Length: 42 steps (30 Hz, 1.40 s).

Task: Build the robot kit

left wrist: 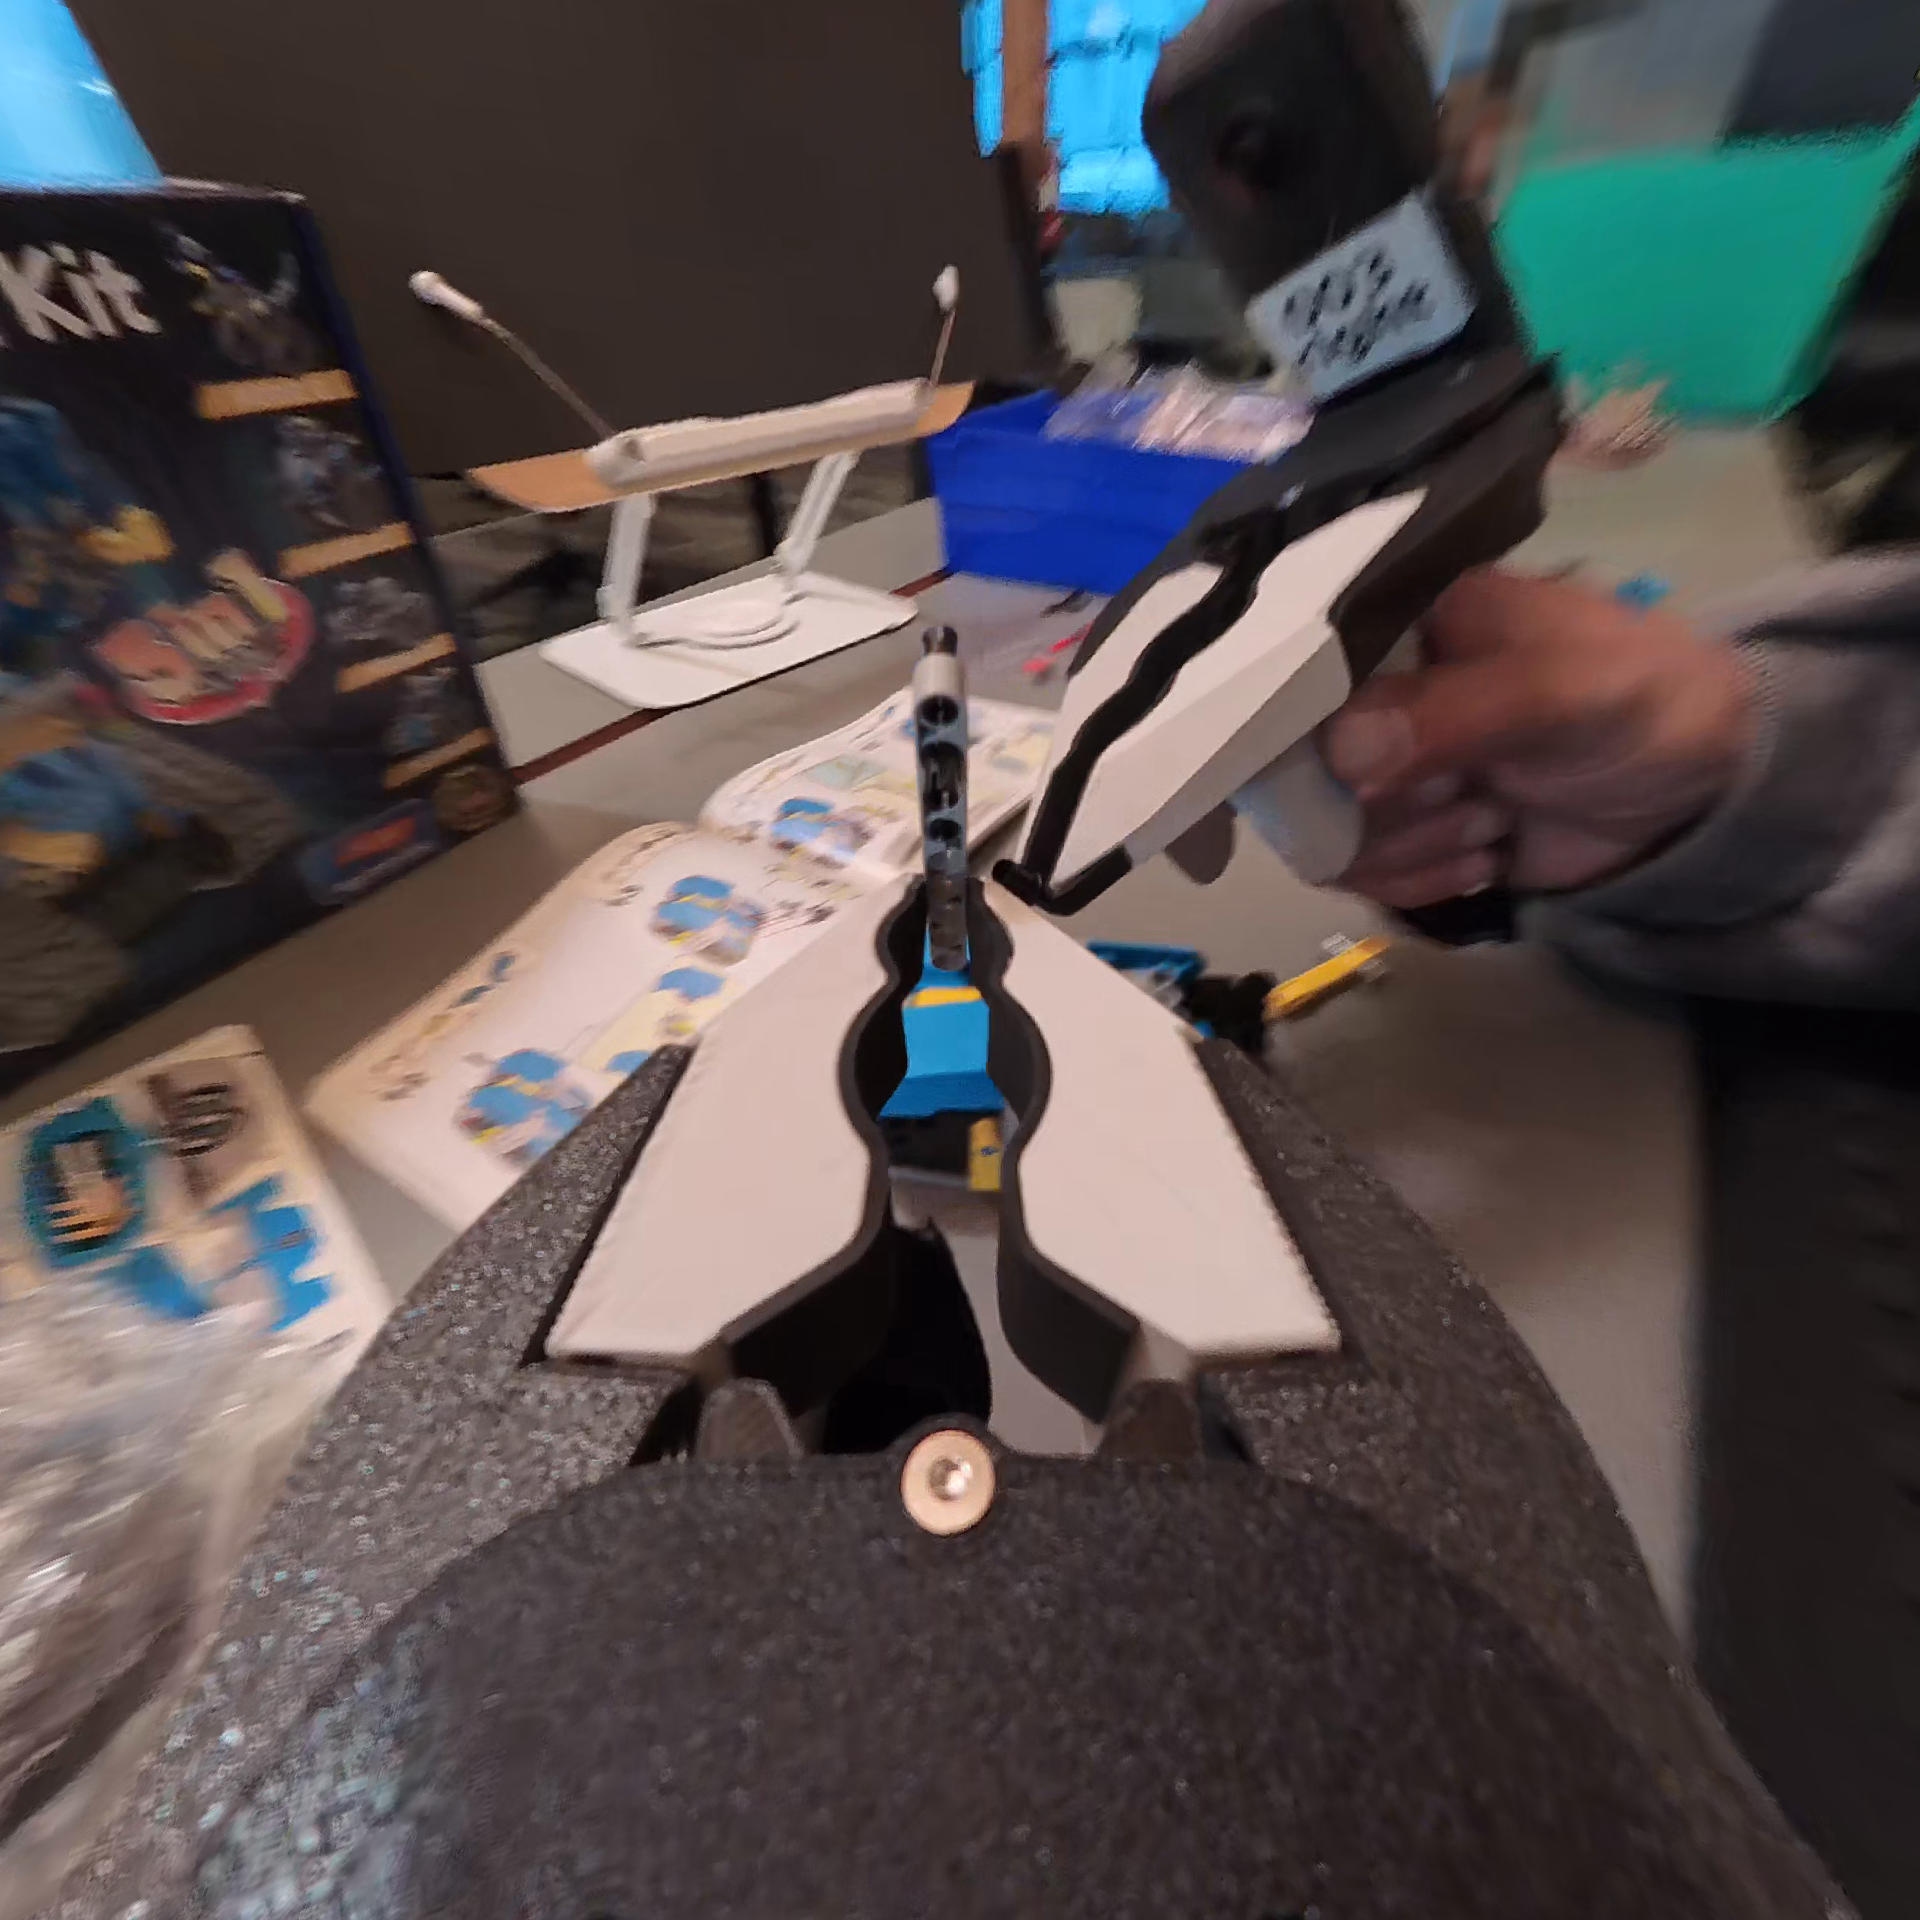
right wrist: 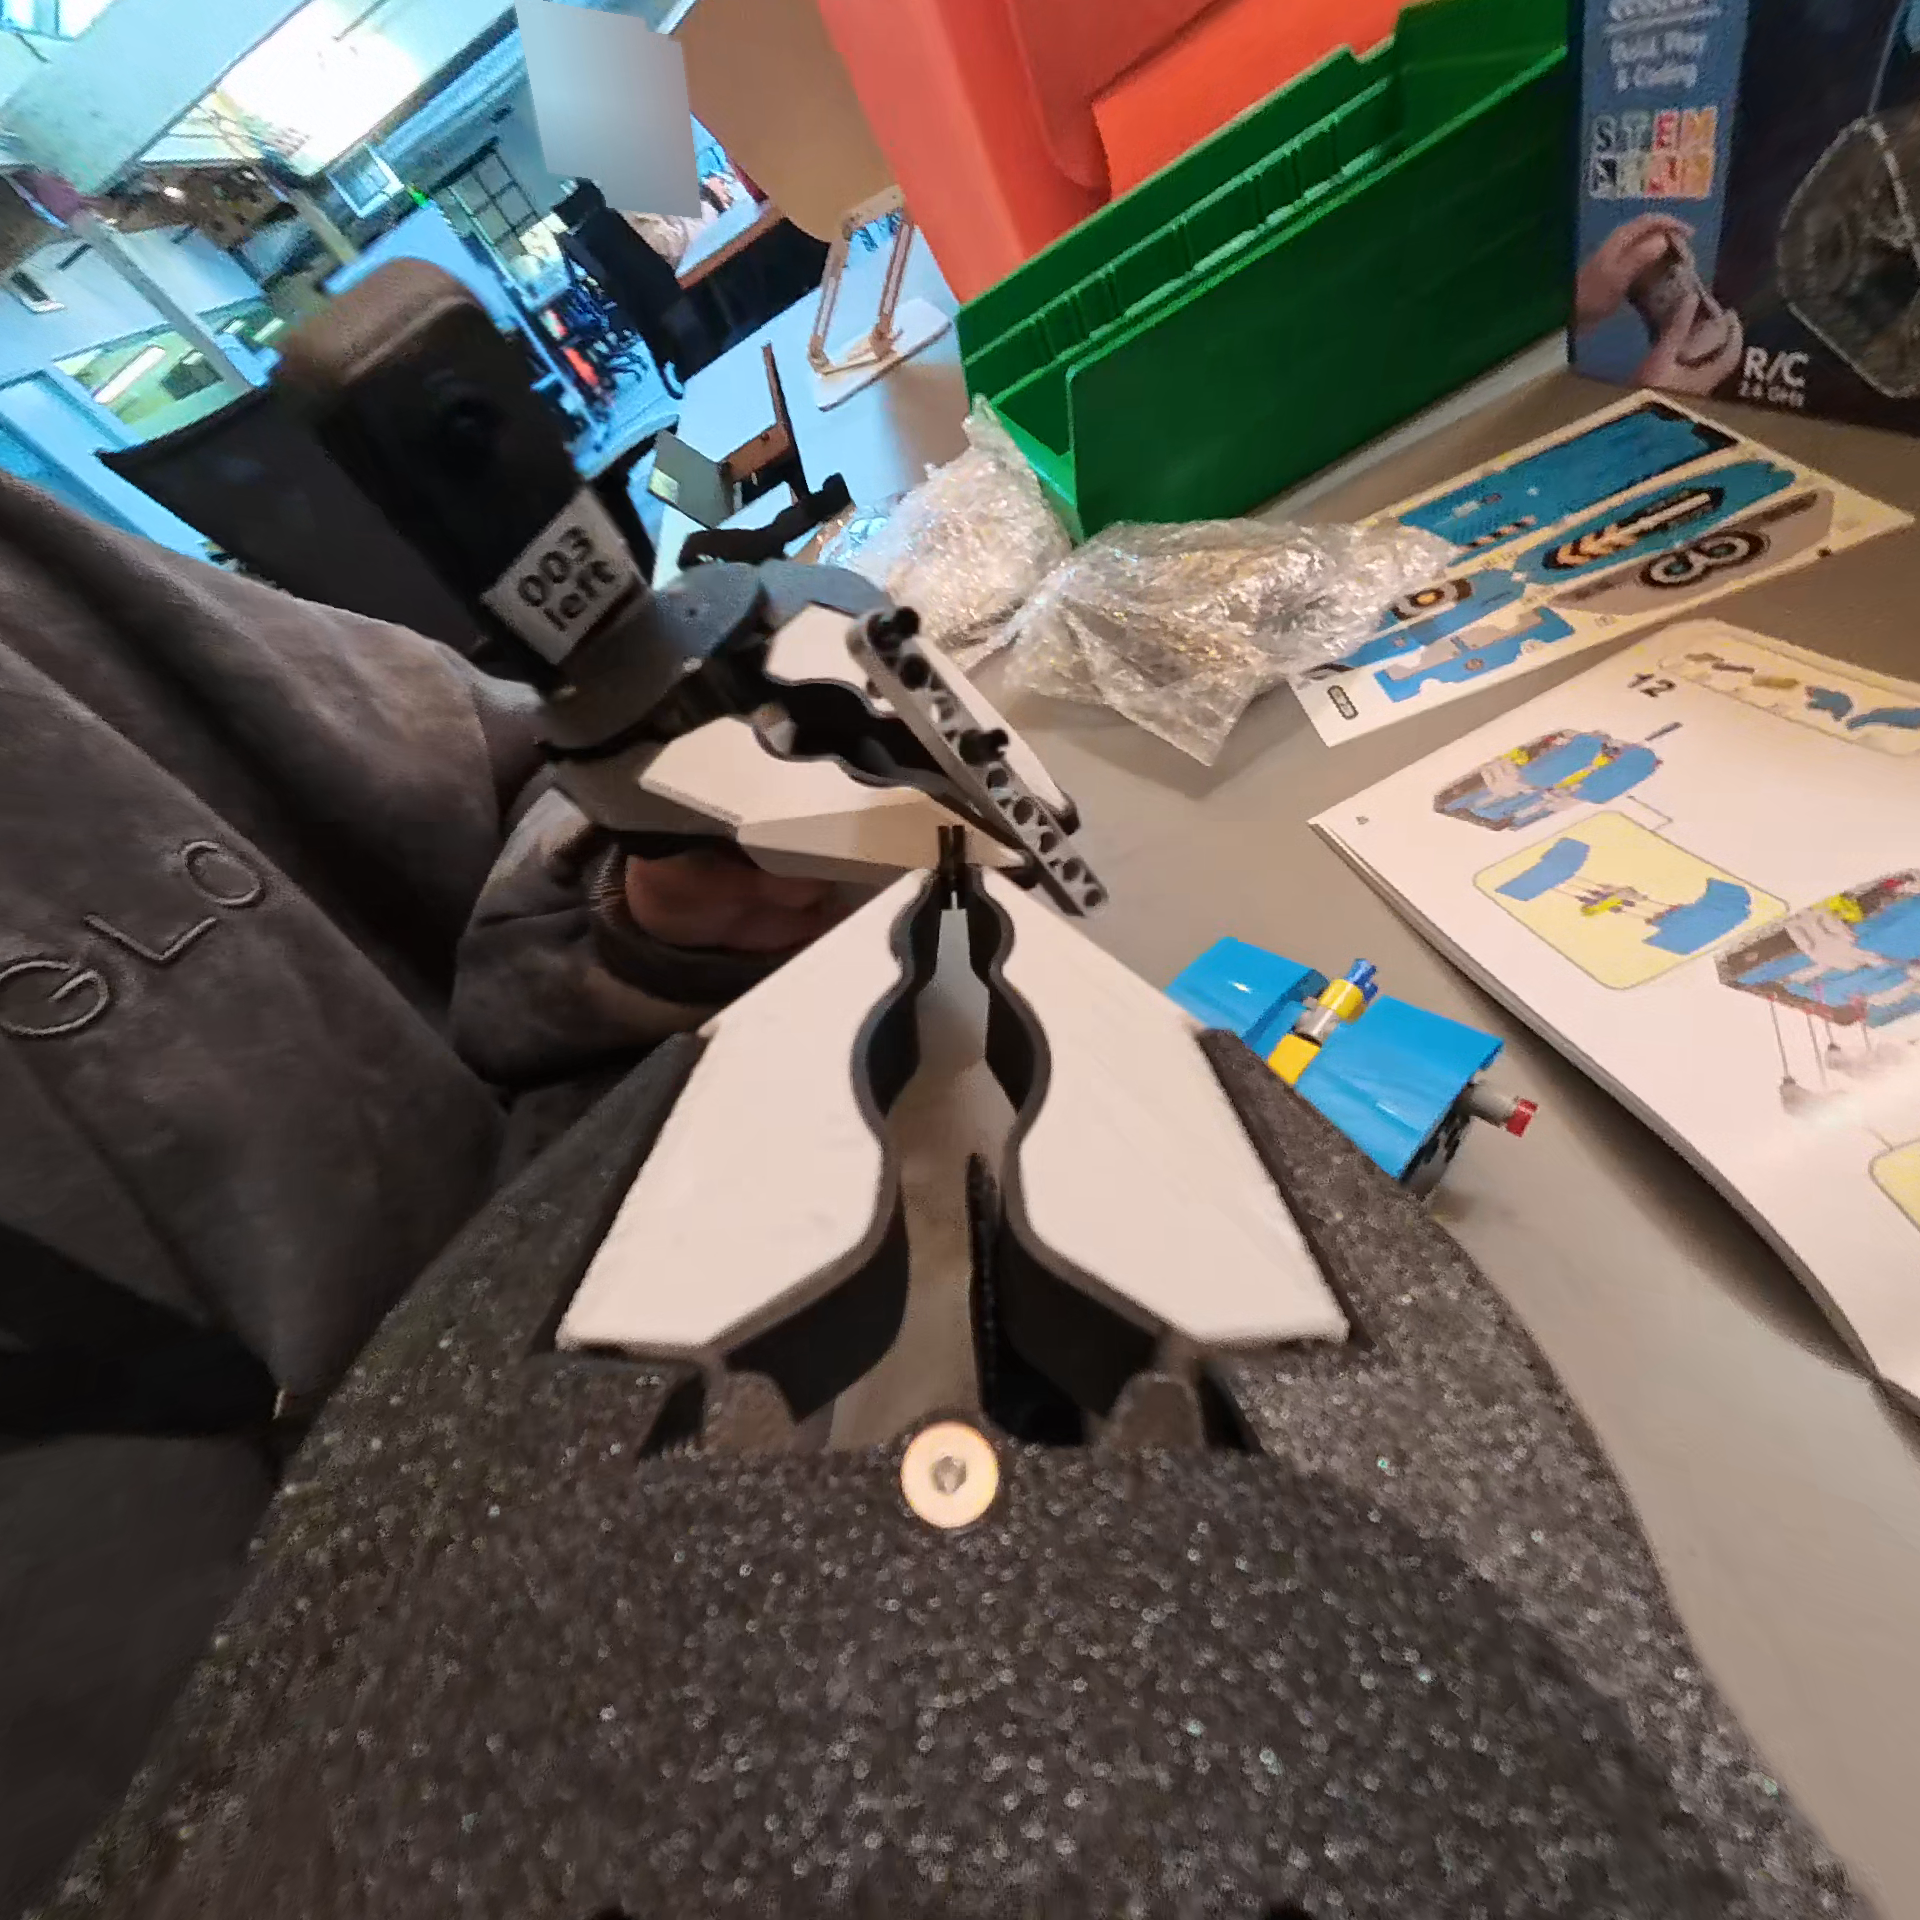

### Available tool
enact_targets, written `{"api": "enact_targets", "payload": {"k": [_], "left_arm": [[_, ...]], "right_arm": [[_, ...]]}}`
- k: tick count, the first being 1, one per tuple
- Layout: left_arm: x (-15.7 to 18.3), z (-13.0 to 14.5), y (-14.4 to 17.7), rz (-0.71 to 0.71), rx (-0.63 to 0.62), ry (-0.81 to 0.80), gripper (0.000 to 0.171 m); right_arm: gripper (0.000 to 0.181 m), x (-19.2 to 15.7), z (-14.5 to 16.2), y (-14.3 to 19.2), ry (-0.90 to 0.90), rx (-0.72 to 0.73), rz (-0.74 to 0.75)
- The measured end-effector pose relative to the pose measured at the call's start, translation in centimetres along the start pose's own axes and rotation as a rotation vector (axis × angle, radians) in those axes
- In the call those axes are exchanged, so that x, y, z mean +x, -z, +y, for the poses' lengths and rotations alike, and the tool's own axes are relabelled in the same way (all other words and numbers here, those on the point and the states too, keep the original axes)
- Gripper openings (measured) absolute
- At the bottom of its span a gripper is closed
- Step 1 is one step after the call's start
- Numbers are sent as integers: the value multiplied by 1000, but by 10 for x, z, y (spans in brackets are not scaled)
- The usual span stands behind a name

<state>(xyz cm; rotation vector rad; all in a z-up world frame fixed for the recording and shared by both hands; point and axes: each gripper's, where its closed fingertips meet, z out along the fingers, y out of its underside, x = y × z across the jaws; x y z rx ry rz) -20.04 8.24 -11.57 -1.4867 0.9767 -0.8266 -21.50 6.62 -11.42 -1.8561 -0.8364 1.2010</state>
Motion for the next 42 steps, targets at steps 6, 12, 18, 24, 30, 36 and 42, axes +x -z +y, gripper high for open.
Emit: {"api": "enact_targets", "payload": {"k": [6,12,18,24,30,36,42], "left_arm": [[-10,8,-1,-148,-76,-198,7],[-9,8,-1,-150,-76,-197,7],[-4,2,0,-149,-45,-263,7],[5,-7,3,-130,3,-323,7],[-30,-25,15,-137,78,-206,7],[-112,-34,55,-264,104,-65,7],[-142,-24,73,-300,116,14,7]], "right_arm": [[4,7,5,-5,10,-46,98],[4,6,8,-5,-11,-41,148],[4,3,15,-8,-49,-50,116],[0,-6,13,-9,-103,-7,8],[0,7,7,9,-146,40,8],[0,11,11,13,27,-59,131],[27,29,0,-2,240,-321,205]]}}
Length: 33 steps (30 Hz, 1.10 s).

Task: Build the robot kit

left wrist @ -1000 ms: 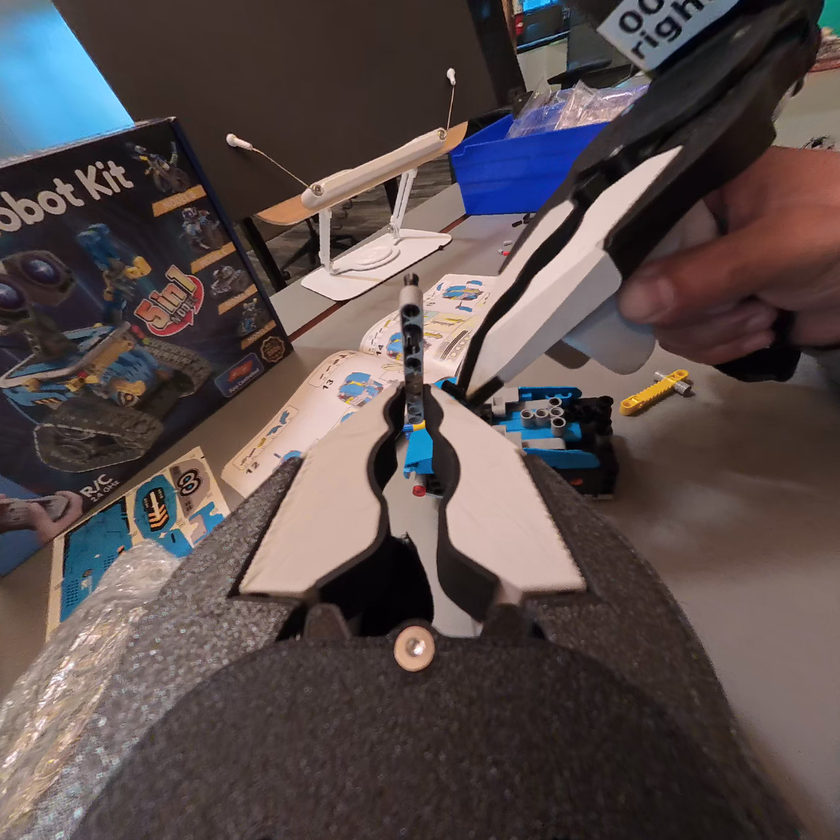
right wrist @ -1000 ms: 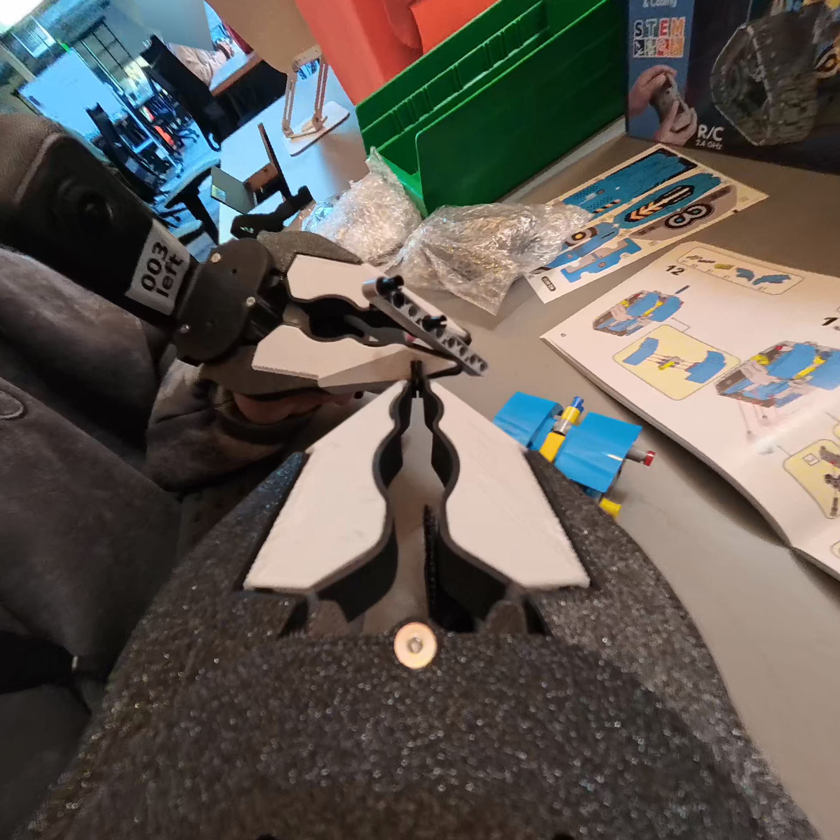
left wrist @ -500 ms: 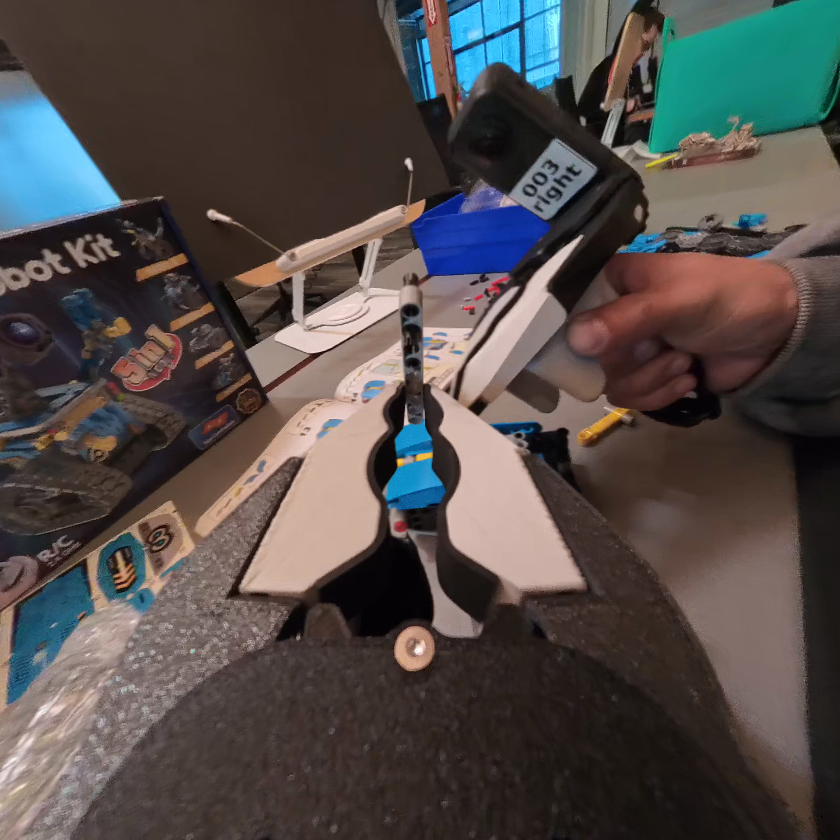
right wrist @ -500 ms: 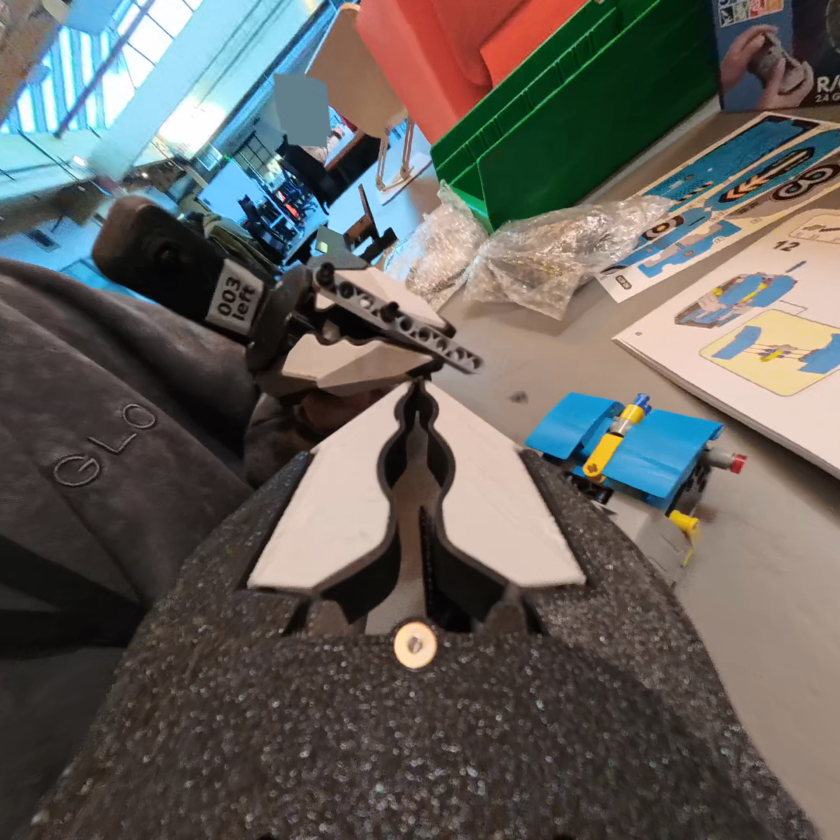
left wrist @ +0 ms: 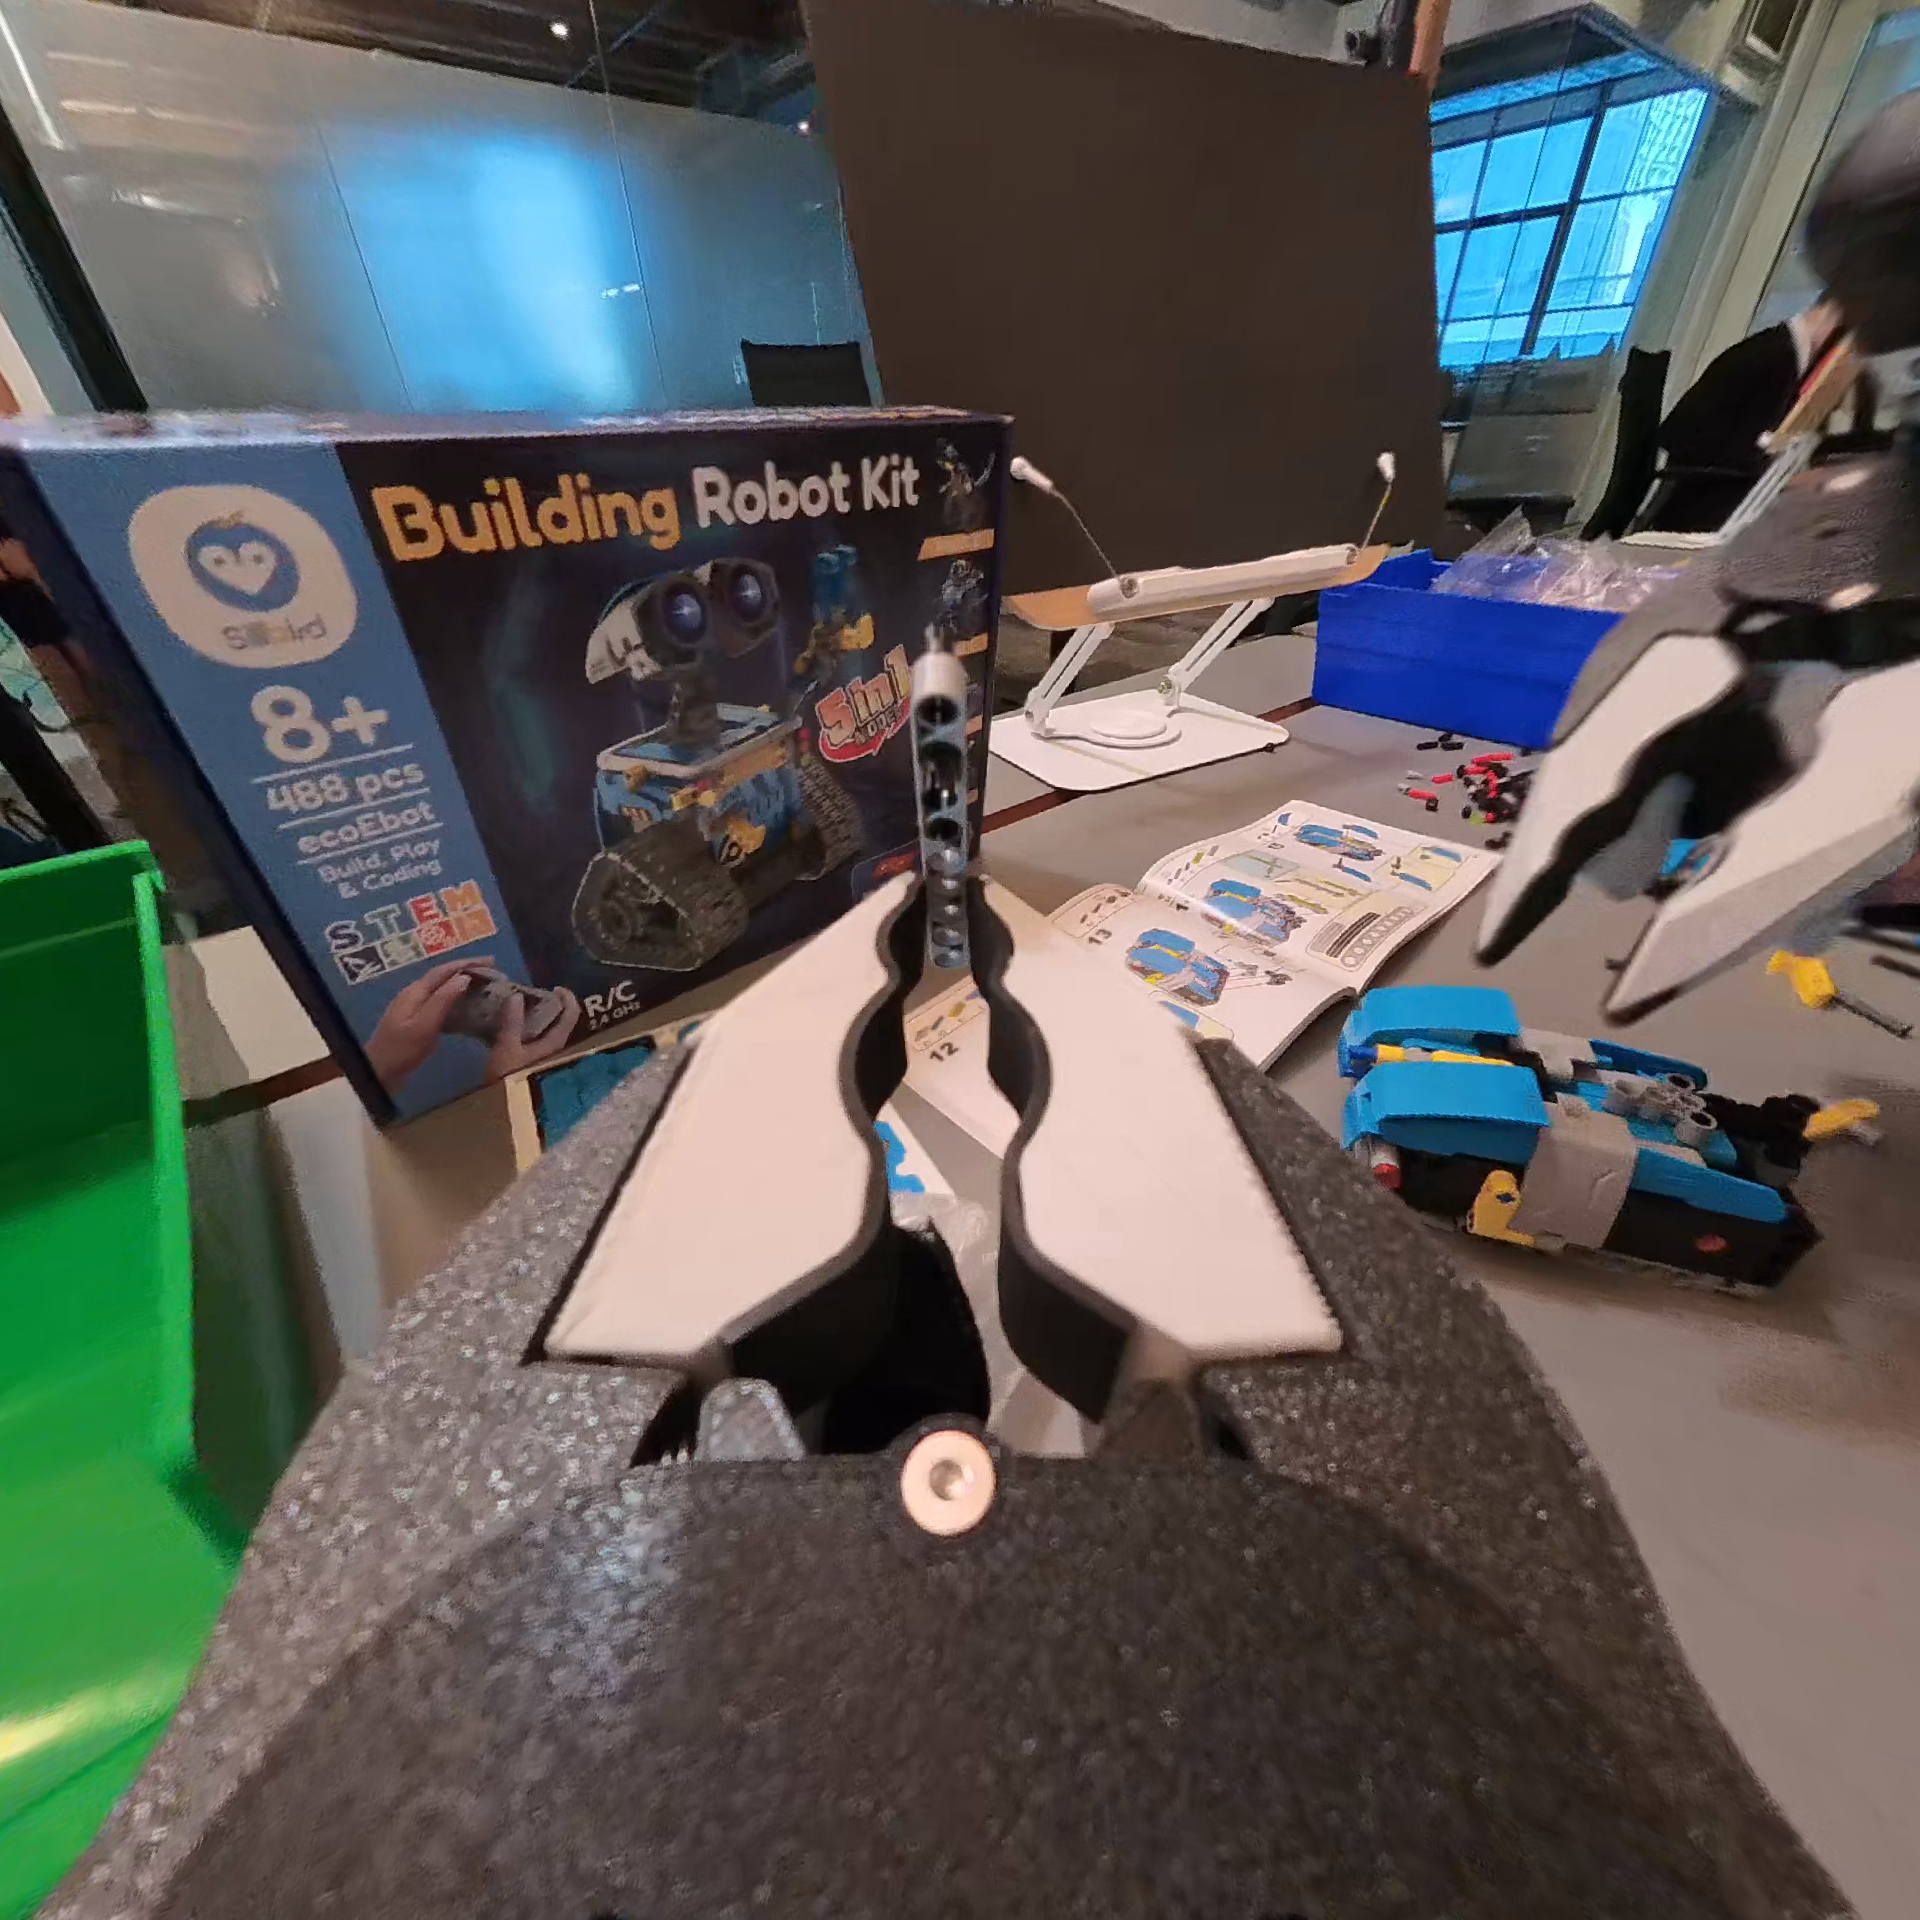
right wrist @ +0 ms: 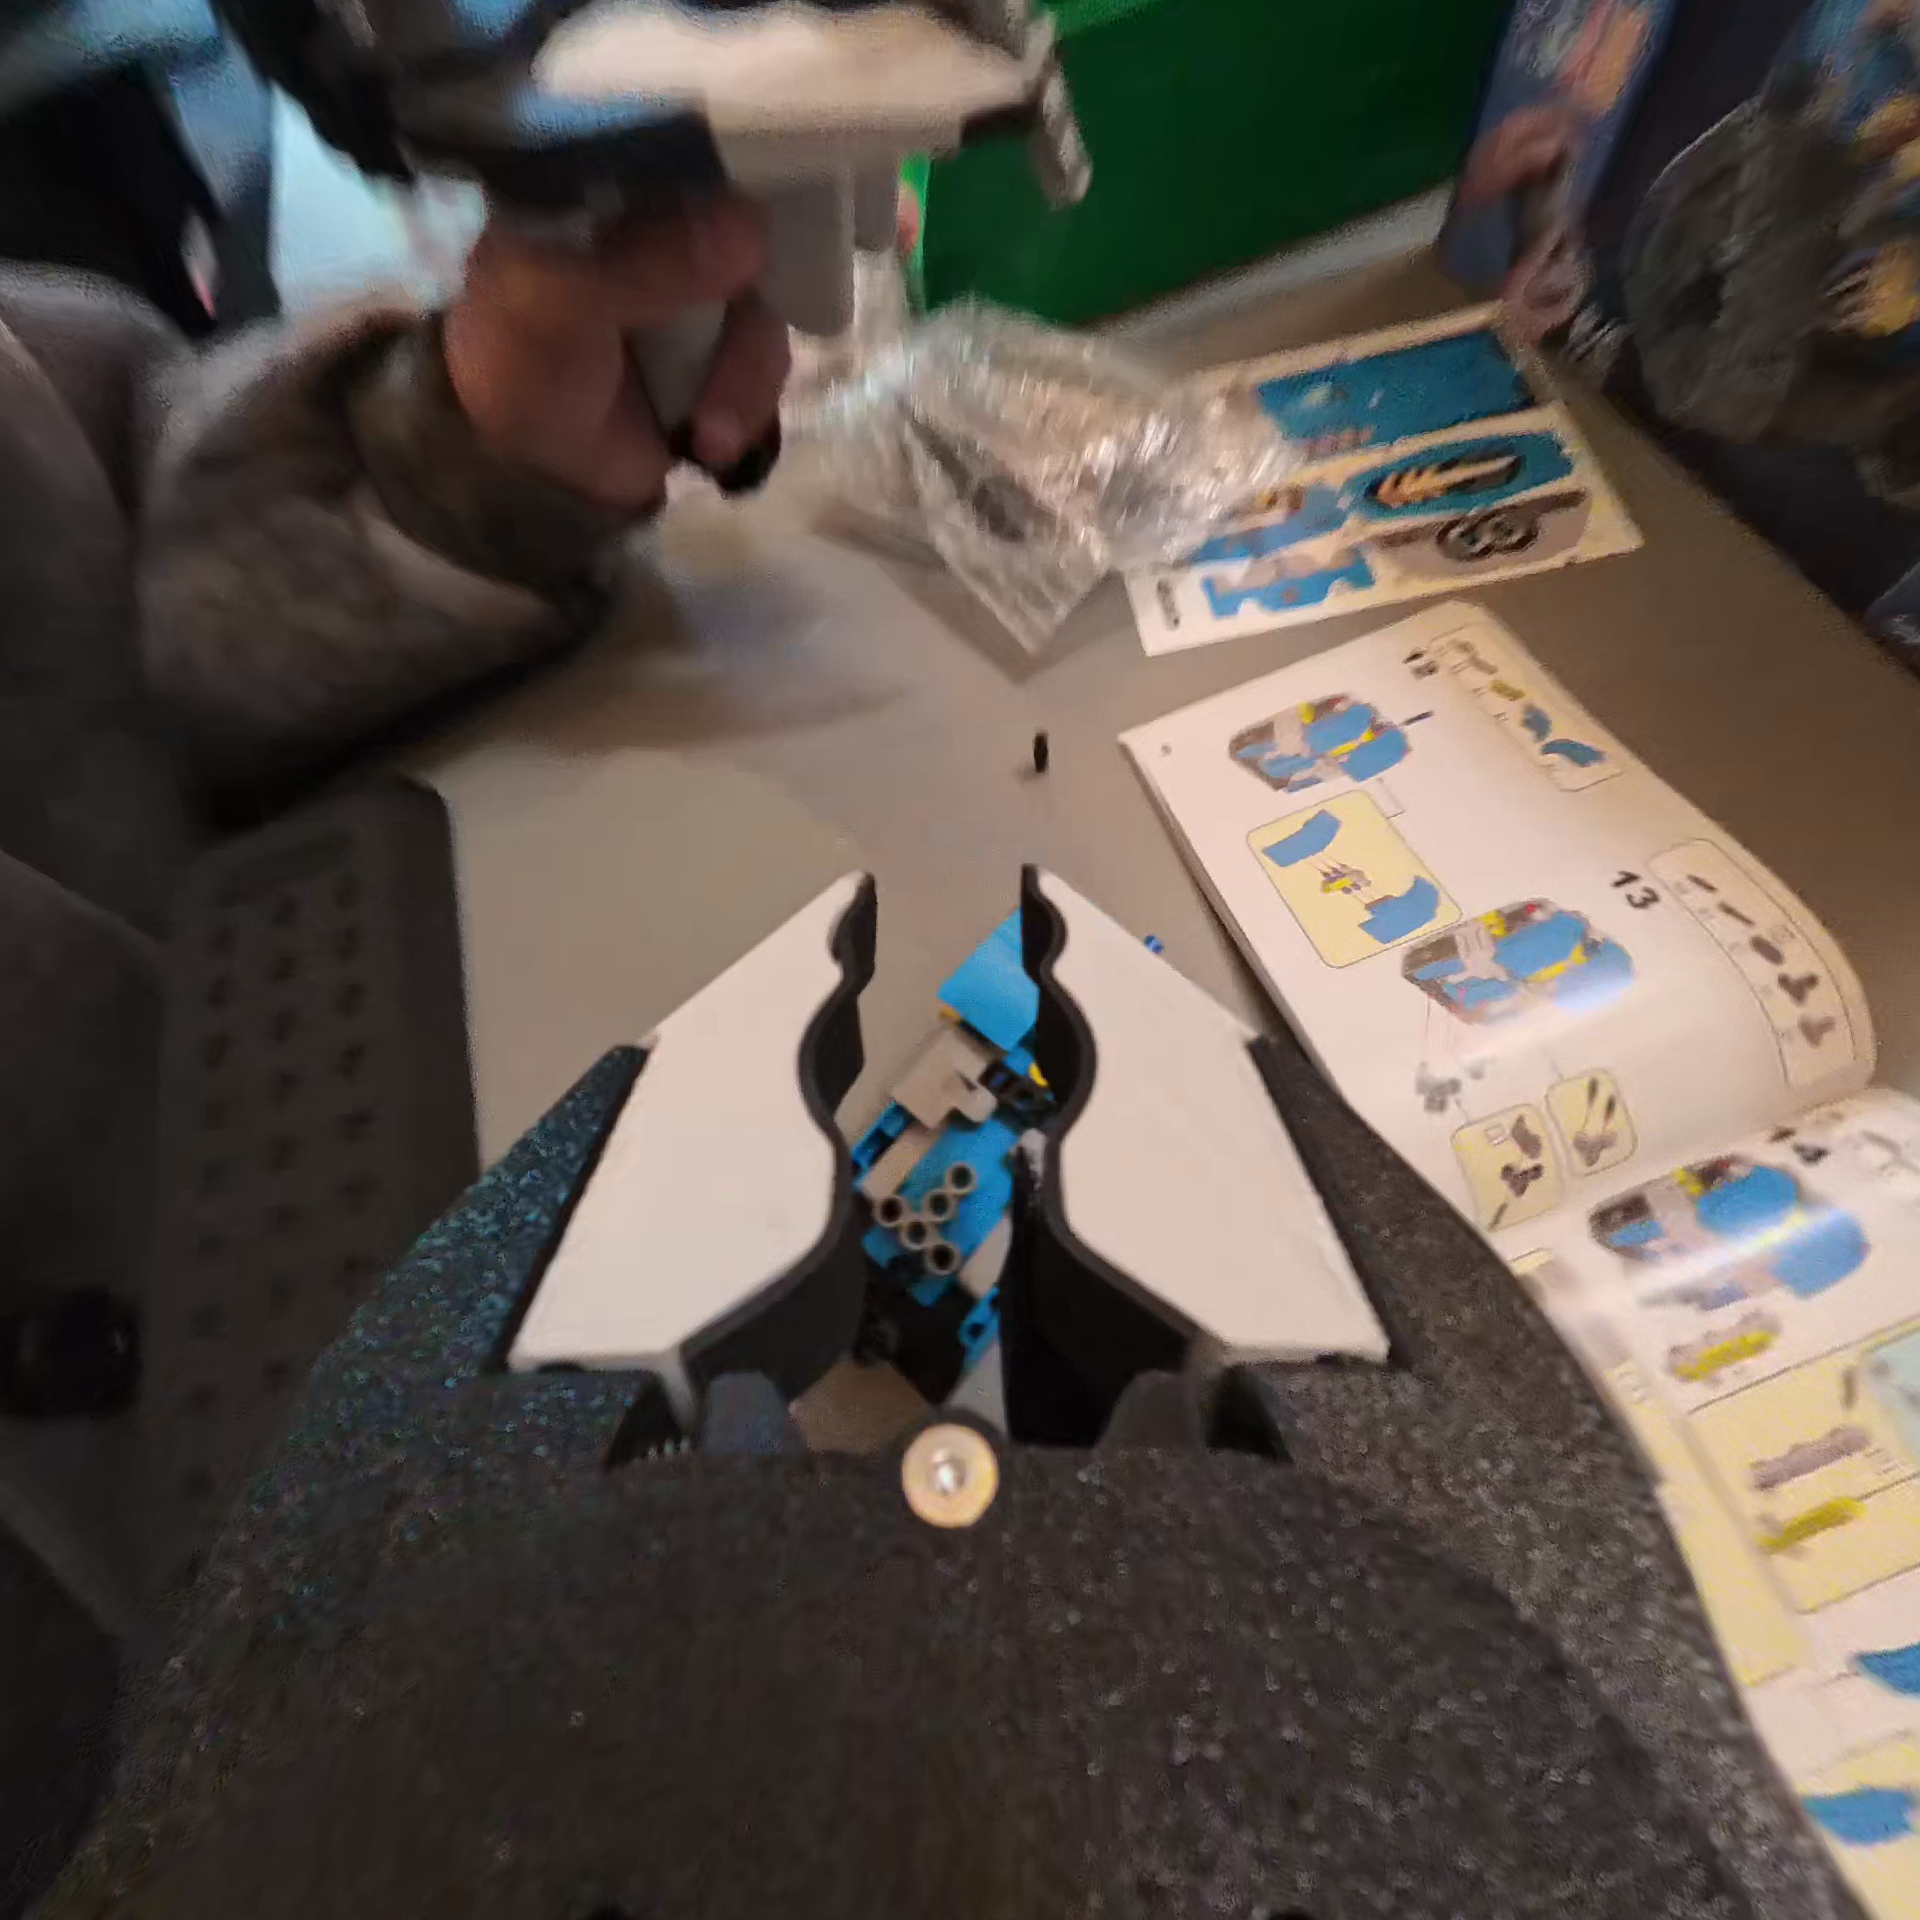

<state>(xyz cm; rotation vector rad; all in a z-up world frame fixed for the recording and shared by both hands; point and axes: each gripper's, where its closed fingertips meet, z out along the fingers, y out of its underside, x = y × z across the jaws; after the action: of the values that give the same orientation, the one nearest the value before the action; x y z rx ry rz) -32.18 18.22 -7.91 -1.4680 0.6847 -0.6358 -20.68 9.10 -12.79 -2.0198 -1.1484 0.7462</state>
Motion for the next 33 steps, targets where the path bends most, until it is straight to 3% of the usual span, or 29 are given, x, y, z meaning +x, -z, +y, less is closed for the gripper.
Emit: {"api": "enact_targets", "payload": {"k": [4,7,11,19,33], "left_arm": [[-3,3,-1,24,-2,76,7],[-13,-2,4,-13,12,42,7],[-25,-10,12,-45,39,37,7],[-29,-6,11,-49,26,55,7],[-27,-1,8,-34,2,68,7]], "right_arm": [[27,13,5,-43,137,-273,-55],[26,22,11,-78,128,-446,-111],[22,31,20,-103,205,-548,-141],[18,41,25,-118,350,-583,-174],[16,44,28,-126,408,-582,-212]]}}
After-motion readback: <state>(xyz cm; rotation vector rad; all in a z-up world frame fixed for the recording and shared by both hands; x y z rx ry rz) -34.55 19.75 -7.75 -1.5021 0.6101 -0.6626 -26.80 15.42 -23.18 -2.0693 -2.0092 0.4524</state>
